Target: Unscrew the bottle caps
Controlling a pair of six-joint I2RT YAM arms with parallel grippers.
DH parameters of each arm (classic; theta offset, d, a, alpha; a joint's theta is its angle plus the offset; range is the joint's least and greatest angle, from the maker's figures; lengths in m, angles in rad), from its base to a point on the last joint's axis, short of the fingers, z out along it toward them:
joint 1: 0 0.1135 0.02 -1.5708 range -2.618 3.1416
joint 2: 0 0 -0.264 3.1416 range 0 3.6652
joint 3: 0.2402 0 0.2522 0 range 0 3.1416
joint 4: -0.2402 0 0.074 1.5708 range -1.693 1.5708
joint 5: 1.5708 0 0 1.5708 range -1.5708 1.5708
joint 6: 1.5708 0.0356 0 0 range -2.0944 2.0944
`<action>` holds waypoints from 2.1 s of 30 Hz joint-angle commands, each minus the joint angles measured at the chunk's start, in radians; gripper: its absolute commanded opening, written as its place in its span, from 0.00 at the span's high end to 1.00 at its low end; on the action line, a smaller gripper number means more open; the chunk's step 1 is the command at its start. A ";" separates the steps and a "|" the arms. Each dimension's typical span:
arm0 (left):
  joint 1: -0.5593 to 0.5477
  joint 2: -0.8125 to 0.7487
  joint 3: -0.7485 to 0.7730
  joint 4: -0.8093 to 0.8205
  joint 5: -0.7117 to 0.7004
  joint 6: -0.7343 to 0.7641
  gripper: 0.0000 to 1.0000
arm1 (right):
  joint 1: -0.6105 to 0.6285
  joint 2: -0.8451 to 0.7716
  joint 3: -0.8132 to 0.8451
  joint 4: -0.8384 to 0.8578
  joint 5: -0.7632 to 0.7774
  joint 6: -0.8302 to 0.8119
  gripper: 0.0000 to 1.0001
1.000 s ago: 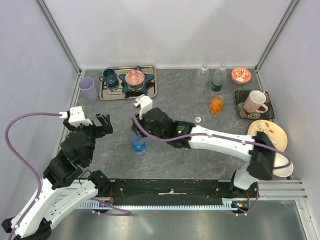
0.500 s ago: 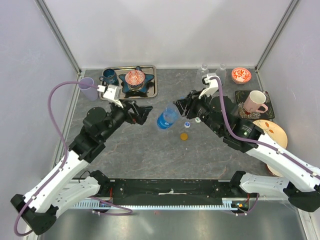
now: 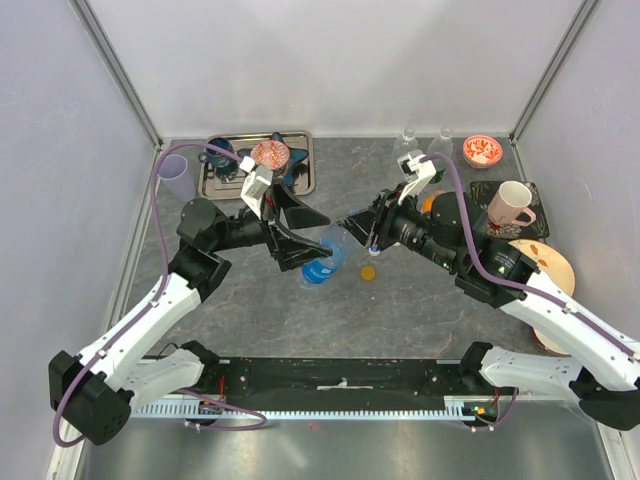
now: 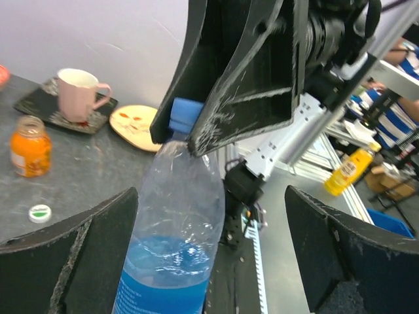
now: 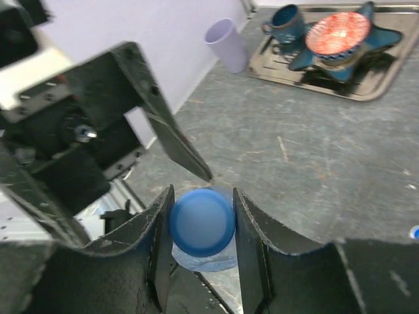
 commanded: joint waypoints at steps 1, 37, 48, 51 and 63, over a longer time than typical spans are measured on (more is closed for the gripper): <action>0.005 0.016 -0.003 0.067 0.185 -0.025 0.00 | -0.002 0.007 0.073 0.103 -0.162 0.031 1.00; -0.116 -0.081 0.024 -0.378 -0.438 0.415 0.59 | -0.002 0.099 0.228 -0.018 0.204 0.051 0.09; -0.368 -0.073 0.047 -0.423 -1.083 0.615 0.63 | 0.000 0.239 0.339 -0.036 0.217 0.094 0.20; -0.397 -0.064 0.050 -0.423 -1.131 0.633 0.64 | 0.000 0.263 0.342 -0.030 0.201 0.100 0.23; -0.411 -0.073 0.043 -0.410 -1.161 0.642 0.65 | 0.001 0.282 0.317 -0.019 0.175 0.106 0.37</action>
